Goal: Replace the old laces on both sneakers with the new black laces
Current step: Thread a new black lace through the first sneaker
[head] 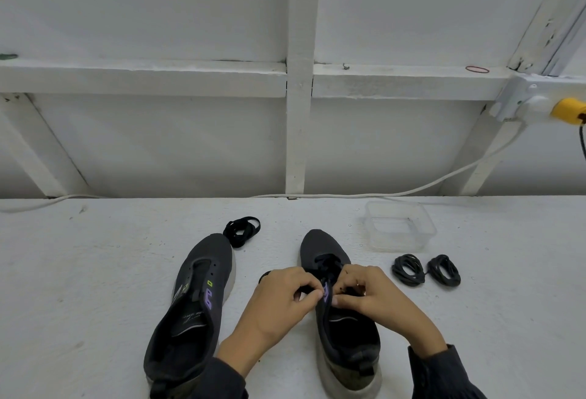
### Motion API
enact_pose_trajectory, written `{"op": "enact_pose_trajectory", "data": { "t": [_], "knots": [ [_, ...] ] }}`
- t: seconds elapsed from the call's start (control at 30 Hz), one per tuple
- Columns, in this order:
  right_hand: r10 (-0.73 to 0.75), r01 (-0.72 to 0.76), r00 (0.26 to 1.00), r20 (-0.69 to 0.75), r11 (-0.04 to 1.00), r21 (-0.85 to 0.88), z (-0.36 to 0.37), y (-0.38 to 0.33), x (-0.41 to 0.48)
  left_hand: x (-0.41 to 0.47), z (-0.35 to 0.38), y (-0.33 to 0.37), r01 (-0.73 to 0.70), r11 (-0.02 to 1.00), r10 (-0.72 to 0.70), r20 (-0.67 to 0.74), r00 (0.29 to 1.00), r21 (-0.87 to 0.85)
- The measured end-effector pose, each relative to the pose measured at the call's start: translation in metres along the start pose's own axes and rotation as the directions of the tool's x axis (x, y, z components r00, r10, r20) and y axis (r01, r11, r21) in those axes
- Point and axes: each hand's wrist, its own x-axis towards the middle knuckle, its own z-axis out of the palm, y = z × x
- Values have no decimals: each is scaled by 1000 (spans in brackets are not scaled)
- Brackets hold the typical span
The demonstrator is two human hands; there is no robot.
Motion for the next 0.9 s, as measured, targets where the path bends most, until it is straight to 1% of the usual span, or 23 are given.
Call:
{"op": "enact_pose_trajectory", "data": {
  "t": [0.1,0.17,0.33,0.5,0.63,0.73,0.9],
  "knots": [
    [-2,2,1000,-10,1000,-11,0,-1,-1,3,0,4,0,998,-1,20,1000,55],
    [-1,1,1000,-19,1000,-6,-1,-2,-1,4,1,6,19,999,-20,25,999,45],
    [-5,5,999,-39,1000,-12,-1,-3,-4,7,2,3,126,987,-124,26,992,-100],
    [-23,23,1000,-7,1000,-18,-3,-6,-4,7,1,2,134,969,-120,80,990,-208],
    [-2,2,999,-49,1000,5,-1,-6,-5,3,8,-2,37,987,-21,108,994,-153],
    [-10,14,996,-90,999,52,3,-3,-5,0,10,-2,50,989,-35,107,994,-141],
    [-36,57,988,-152,989,134,8,-2,-6,1,9,-2,-2,1000,3,66,998,-10]
  ]
}}
